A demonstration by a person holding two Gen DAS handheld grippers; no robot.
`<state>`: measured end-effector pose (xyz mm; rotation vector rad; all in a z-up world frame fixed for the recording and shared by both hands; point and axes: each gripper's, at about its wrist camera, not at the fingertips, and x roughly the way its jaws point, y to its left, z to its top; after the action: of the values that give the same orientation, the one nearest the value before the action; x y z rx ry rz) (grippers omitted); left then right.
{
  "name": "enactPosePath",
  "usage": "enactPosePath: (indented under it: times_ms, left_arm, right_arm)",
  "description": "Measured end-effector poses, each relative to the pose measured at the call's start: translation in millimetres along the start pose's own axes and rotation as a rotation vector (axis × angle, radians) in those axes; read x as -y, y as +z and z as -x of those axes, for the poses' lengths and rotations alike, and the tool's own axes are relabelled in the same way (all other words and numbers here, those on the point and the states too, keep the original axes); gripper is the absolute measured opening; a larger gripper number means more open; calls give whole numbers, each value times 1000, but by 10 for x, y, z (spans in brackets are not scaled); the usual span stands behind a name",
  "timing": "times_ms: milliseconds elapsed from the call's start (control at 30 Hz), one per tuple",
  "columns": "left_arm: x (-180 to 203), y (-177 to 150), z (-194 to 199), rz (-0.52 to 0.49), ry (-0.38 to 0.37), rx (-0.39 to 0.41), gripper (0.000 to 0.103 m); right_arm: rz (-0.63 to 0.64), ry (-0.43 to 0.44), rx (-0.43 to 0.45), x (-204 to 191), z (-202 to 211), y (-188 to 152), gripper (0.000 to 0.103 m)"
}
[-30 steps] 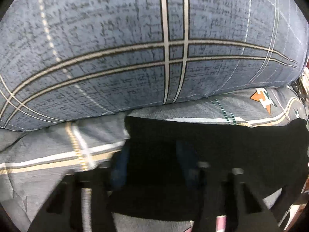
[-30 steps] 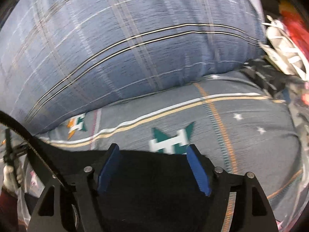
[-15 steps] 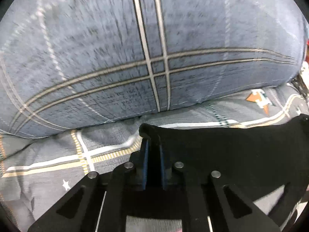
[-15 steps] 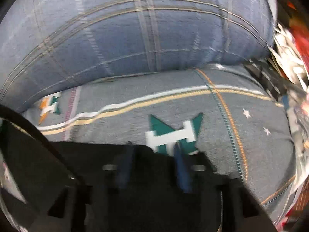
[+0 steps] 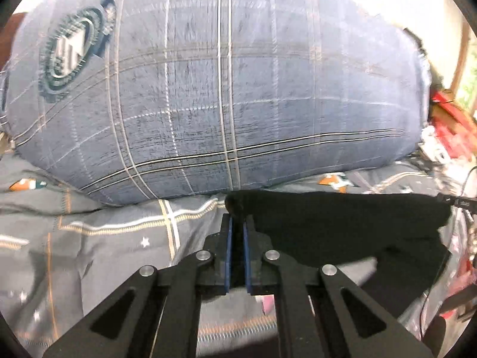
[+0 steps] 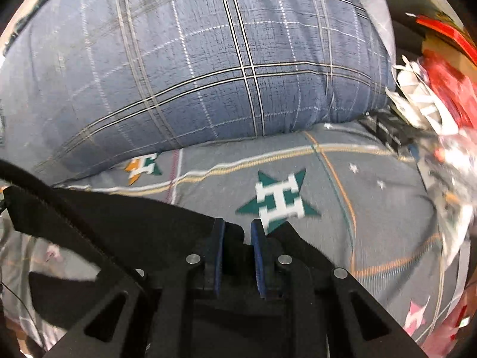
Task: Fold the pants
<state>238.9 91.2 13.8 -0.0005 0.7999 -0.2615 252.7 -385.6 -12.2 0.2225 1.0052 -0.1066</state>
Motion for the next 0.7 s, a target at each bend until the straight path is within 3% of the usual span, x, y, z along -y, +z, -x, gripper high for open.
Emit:
enactPosePath:
  times_ms: [100,333,467,600,700]
  left_arm:
    - [-29,-253,380,22,1,50,6]
    - [-225,-1128,945,121,-32,73,6]
    - [-340,-1690,1071,149,-31,15,7]
    - [-492,-2151,1190,200,18,-39,7]
    - [-684,-2345,1354,290,11,-36,7]
  right_arm:
    - [-25,45,4,56,152,-343,19]
    - [-113,138,-26,203,278,-1232,19]
    - [-158,163,-63,310,242,-1644,19]
    - [-210,189,-35,390,293,-1797,21]
    - [-247,180,-22,429,416,-1814,38]
